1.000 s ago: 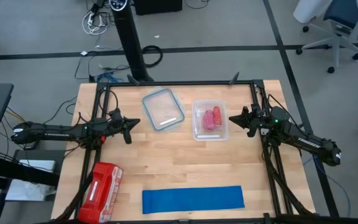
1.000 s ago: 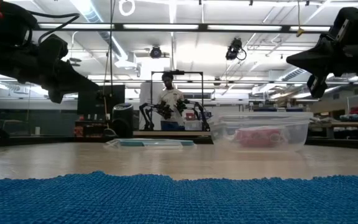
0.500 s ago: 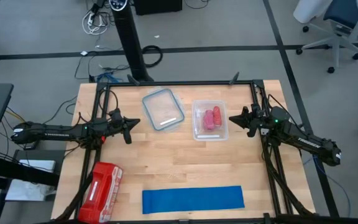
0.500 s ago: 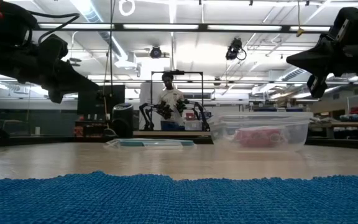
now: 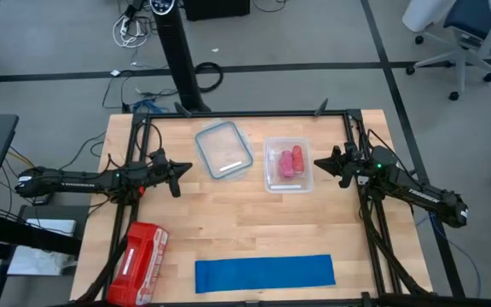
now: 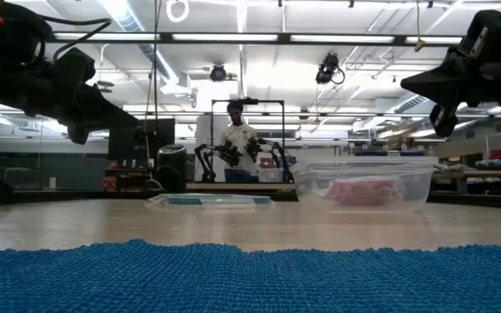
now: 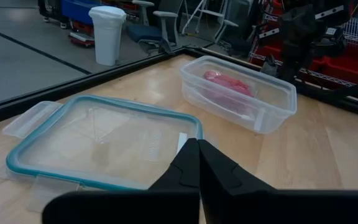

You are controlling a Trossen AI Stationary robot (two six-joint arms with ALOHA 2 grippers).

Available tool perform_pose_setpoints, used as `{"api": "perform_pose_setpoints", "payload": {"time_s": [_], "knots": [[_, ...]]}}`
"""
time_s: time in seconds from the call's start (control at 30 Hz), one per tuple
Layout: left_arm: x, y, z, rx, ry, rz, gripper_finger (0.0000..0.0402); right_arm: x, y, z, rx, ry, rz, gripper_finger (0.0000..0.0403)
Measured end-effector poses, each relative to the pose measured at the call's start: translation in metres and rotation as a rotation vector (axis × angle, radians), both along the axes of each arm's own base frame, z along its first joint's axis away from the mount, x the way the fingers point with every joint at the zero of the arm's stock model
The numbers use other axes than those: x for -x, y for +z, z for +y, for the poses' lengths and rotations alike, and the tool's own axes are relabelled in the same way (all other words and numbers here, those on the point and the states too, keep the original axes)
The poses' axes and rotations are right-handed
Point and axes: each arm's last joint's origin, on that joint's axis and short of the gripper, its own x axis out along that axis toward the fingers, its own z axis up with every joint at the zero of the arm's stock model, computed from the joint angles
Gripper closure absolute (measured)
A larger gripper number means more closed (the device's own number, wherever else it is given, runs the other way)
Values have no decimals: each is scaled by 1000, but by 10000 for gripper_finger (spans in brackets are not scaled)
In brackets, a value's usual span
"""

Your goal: Roll bandage

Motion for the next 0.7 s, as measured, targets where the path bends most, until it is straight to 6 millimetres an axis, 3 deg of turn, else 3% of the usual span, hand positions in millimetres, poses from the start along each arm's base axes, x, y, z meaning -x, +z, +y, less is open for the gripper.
{"api": "perform_pose_setpoints", "payload": {"time_s": [0.37, 0.7], "knots": [[0, 2, 0, 4, 1, -19, 401, 0, 0, 0, 0, 0, 0, 394], [-1, 6, 0, 325, 44, -208, 401, 0, 0, 0, 0, 0, 0, 394]]}}
